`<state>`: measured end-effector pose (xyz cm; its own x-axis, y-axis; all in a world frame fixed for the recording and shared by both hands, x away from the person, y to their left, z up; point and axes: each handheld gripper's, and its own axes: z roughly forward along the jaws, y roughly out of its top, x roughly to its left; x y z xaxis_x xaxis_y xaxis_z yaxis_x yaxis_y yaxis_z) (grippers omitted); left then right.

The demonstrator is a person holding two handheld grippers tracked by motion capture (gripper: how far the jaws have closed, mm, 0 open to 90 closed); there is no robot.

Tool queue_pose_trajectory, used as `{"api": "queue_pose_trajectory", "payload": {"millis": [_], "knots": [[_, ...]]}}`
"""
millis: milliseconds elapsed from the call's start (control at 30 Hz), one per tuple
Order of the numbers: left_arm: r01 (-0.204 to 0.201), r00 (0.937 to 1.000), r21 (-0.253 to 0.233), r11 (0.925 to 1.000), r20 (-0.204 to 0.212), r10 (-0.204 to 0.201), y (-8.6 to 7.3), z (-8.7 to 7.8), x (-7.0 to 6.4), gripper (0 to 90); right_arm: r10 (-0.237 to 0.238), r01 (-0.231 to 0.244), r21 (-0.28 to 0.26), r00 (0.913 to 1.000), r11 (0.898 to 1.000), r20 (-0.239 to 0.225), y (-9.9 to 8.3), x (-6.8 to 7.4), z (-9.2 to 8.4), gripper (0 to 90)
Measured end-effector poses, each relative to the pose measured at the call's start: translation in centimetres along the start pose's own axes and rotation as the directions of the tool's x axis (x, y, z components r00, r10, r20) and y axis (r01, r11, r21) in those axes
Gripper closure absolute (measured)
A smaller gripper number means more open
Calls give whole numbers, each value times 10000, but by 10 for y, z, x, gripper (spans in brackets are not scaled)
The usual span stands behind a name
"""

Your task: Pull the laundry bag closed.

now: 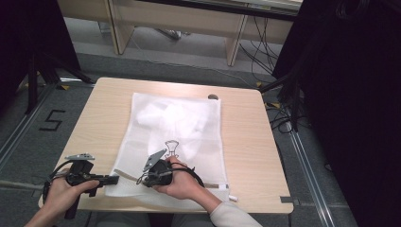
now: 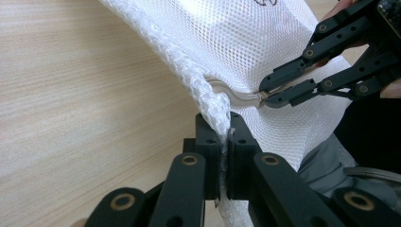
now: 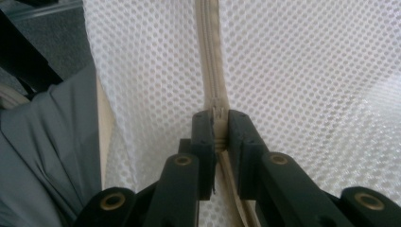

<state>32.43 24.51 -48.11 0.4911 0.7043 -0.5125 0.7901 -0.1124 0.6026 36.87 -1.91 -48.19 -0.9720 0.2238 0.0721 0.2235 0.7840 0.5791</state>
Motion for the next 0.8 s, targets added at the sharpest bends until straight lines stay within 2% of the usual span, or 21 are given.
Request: {"api": "queue_pose_trajectory", "payload": {"millis": [300,400,567,633,800], "knots": [[-62,10000,21,10000,-45,63,0,0,0,855,114,-114,3,9999,9999,-14,-2,0,-2,824],[-46,10000,4,10000,-61,46,0,-1,0,855,-57,57,48,10000,10000,-12,-4,-2,-2,824],[-47,10000,18,10000,-55,47,0,-1,1,855,202,-202,168,9998,9997,30,-7,-1,-4,824],[-55,10000,23,10000,-70,55,0,-1,1,855,44,-44,159,10000,9999,31,-7,-3,-5,824],[-4,10000,4,10000,-63,4,0,0,0,855,103,-103,118,9999,9999,44,-9,-3,-6,824]]}}
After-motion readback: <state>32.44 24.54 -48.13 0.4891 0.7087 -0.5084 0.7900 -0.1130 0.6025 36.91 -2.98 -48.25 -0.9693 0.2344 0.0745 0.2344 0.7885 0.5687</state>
